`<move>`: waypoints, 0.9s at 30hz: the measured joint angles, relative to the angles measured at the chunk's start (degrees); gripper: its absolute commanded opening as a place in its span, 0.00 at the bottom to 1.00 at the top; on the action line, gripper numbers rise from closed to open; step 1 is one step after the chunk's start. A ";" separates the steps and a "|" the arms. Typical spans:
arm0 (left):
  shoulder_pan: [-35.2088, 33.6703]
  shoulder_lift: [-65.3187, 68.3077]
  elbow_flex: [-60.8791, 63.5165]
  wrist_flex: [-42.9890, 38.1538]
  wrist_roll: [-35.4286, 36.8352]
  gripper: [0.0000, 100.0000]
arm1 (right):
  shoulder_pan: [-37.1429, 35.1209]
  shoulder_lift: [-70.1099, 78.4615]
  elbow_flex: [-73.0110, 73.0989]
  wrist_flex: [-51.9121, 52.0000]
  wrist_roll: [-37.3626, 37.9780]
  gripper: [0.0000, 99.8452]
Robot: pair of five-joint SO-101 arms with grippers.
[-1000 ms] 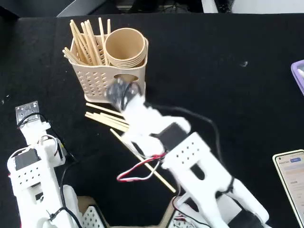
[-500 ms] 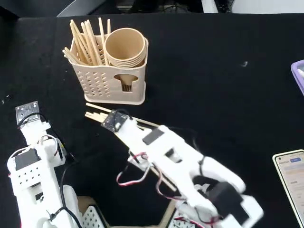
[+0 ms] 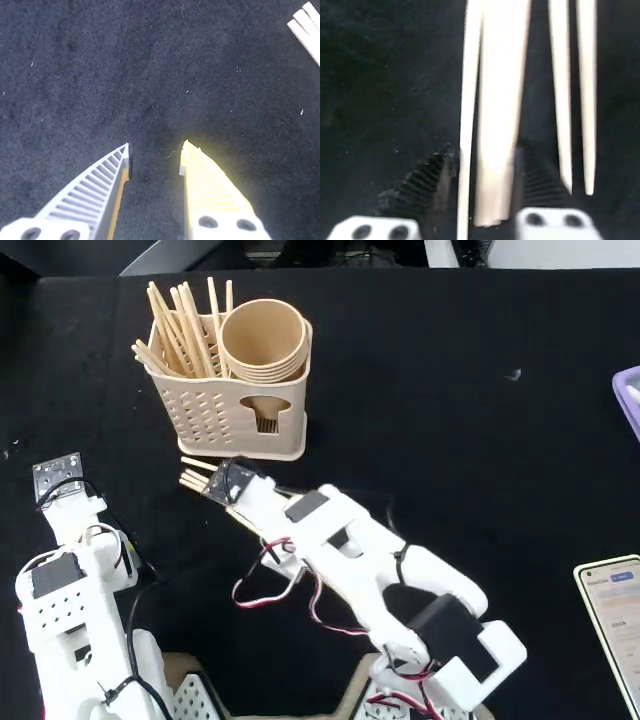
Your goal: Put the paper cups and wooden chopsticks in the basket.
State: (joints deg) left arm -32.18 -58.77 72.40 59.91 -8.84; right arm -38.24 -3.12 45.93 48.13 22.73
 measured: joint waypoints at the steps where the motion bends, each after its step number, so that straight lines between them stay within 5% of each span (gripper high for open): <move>1: 0.00 0.00 0.00 0.00 0.00 0.17 | 0.09 0.00 -0.26 0.35 0.00 0.02; 11: 0.00 0.00 0.00 0.00 0.00 0.17 | -0.18 -11.87 0.44 11.60 -0.26 0.01; 23: 0.00 0.00 0.00 0.00 0.00 0.17 | -0.18 -22.24 6.77 12.31 1.85 0.02; 27: 0.00 0.00 0.00 0.00 0.00 0.17 | 2.37 -21.54 8.18 12.31 4.48 0.13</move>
State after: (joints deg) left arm -32.18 -58.77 72.40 59.91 -8.84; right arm -35.87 -24.66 54.11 60.44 27.21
